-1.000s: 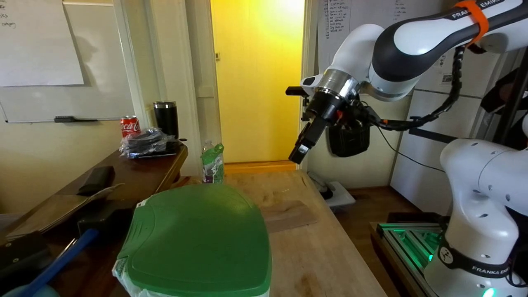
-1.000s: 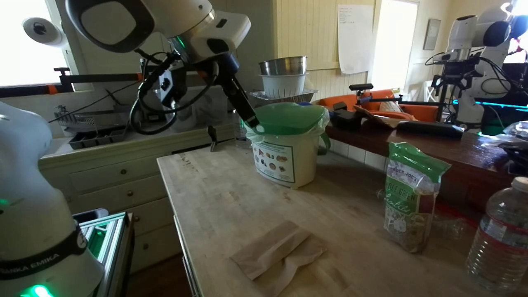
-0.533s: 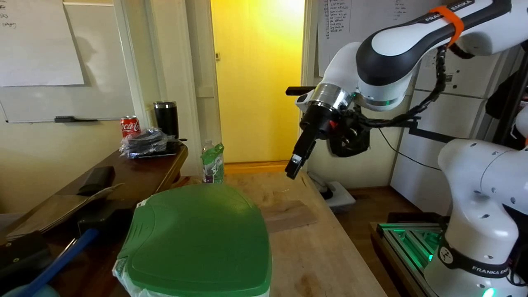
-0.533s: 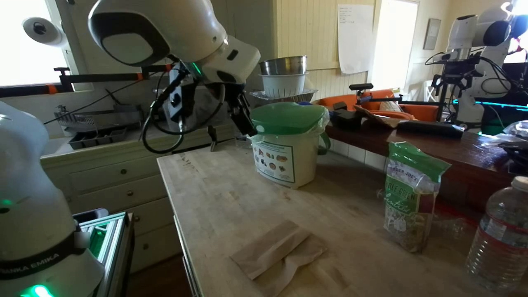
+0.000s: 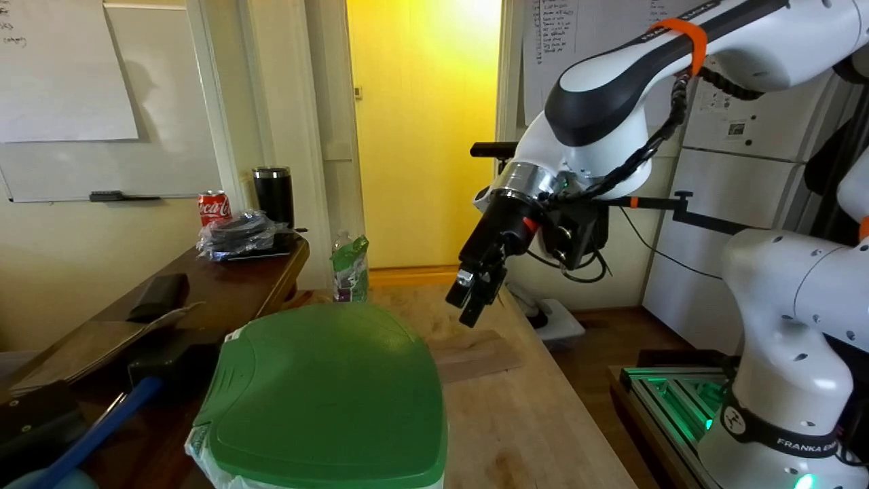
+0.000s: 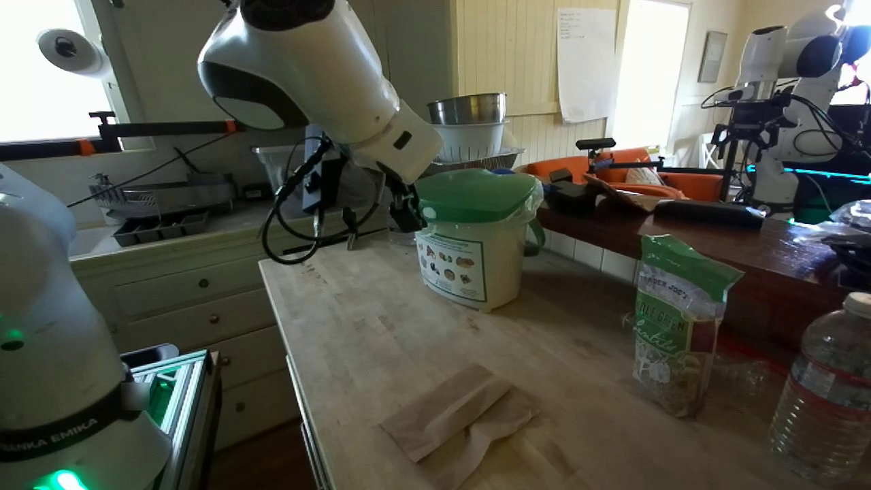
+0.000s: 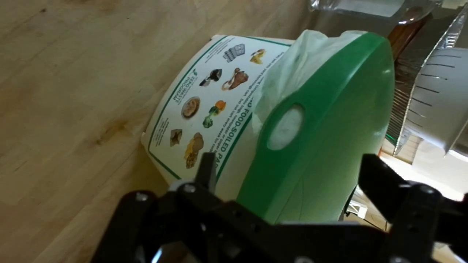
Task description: Open the trash can then put the plastic inside
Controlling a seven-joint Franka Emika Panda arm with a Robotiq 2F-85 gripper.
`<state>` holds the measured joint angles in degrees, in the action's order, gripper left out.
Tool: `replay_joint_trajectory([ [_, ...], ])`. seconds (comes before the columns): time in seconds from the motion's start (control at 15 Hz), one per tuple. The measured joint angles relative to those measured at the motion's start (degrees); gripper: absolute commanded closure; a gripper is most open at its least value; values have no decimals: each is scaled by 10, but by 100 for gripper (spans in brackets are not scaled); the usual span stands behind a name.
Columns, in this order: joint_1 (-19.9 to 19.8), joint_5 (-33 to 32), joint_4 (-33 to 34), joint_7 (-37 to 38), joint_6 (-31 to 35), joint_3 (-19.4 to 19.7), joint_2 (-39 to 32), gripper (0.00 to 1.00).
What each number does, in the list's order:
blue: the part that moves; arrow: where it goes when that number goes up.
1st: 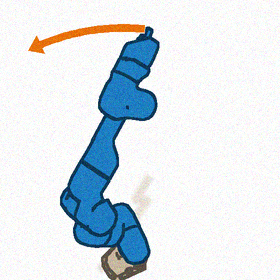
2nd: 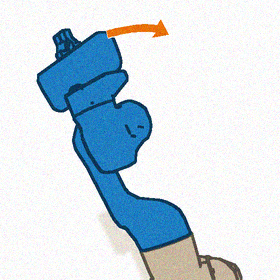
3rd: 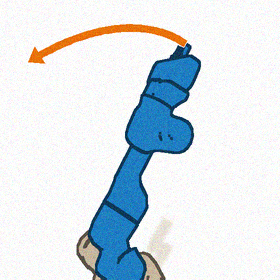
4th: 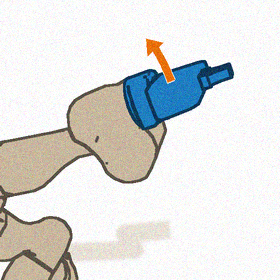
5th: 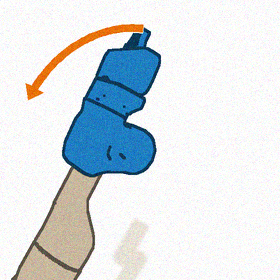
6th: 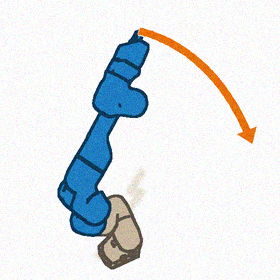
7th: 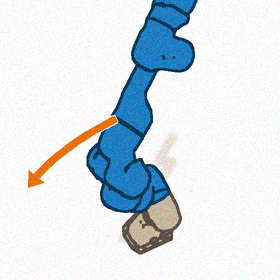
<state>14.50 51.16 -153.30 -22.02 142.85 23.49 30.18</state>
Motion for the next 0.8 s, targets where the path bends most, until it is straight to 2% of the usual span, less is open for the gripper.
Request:
replay_joint_trajectory([
  [0.2, -4, 81, 14, -40, -16, -17, -30, 0],
  [0.4, -25, 144, 28, -62, -39, -48, -63, 0],
  [0.8, -83, 196, 47, -71, -60, -116, -115, 0],
])
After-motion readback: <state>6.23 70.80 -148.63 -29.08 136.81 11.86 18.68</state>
